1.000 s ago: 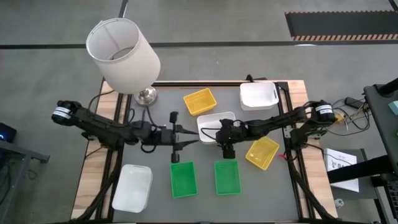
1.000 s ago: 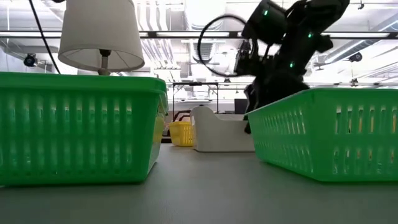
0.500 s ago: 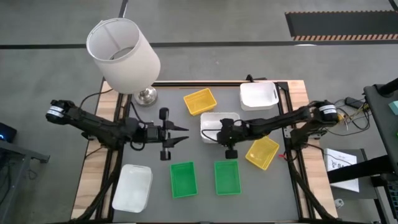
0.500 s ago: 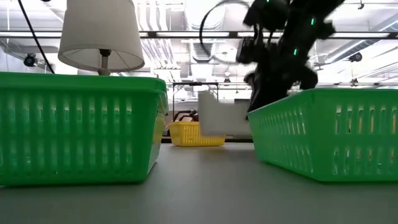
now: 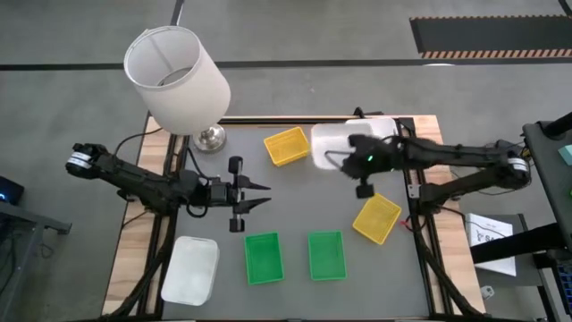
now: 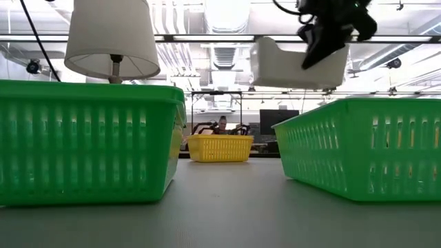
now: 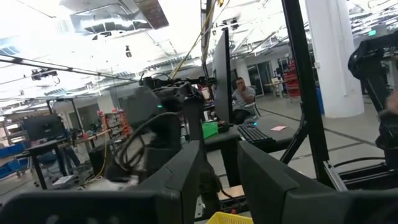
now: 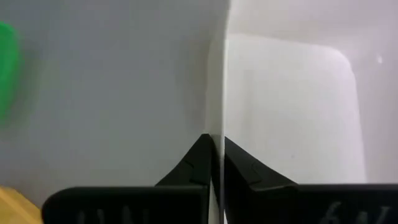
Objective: Stack baskets by color
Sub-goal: Stack the middle white bin on the top white bin
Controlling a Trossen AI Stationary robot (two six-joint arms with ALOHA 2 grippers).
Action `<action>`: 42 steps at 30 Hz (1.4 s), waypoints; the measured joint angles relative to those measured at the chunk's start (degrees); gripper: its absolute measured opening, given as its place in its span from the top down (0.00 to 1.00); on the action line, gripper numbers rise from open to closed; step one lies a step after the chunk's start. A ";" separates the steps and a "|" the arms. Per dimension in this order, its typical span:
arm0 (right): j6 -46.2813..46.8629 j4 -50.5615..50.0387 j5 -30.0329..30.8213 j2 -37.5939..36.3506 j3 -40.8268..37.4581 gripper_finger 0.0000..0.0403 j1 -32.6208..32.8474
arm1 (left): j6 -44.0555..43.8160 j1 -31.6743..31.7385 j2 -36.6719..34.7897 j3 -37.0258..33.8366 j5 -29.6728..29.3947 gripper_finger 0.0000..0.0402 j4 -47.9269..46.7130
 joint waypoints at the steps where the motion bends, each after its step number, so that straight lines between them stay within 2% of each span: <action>1: -2.46 -0.63 0.08 -1.41 -0.66 0.98 -2.01 | 0.00 0.00 0.00 0.00 0.00 0.77 0.02; 5: -8.27 -1.78 -0.33 -5.78 -3.37 0.98 -9.95 | 0.00 0.00 0.00 0.00 0.00 0.77 0.00; 13: -8.73 -1.89 -1.57 -6.77 -6.37 0.98 -23.00 | 0.00 0.00 0.00 0.00 0.02 0.77 0.00; 18: -13.07 -2.51 -10.43 -4.53 -6.37 0.98 -29.15 | 0.00 0.00 0.00 -0.02 0.04 0.77 -0.02; 22: -19.62 -3.19 -20.86 -3.85 -6.37 0.98 -34.63 | 0.00 0.04 -0.02 -0.04 0.04 0.77 -0.23; 24: -20.88 -3.14 -24.16 -3.85 -6.37 0.98 -37.48 | 0.00 0.04 -0.02 -0.09 0.04 0.77 -0.42; 30: -22.62 -6.84 -23.71 -3.79 -6.37 0.98 -44.05 | 0.02 0.03 -0.02 -0.11 0.04 0.77 -0.63; 42: -26.60 -7.86 -23.95 -1.69 -7.35 0.98 -47.15 | 0.50 0.04 -0.02 -0.11 0.04 0.77 -0.46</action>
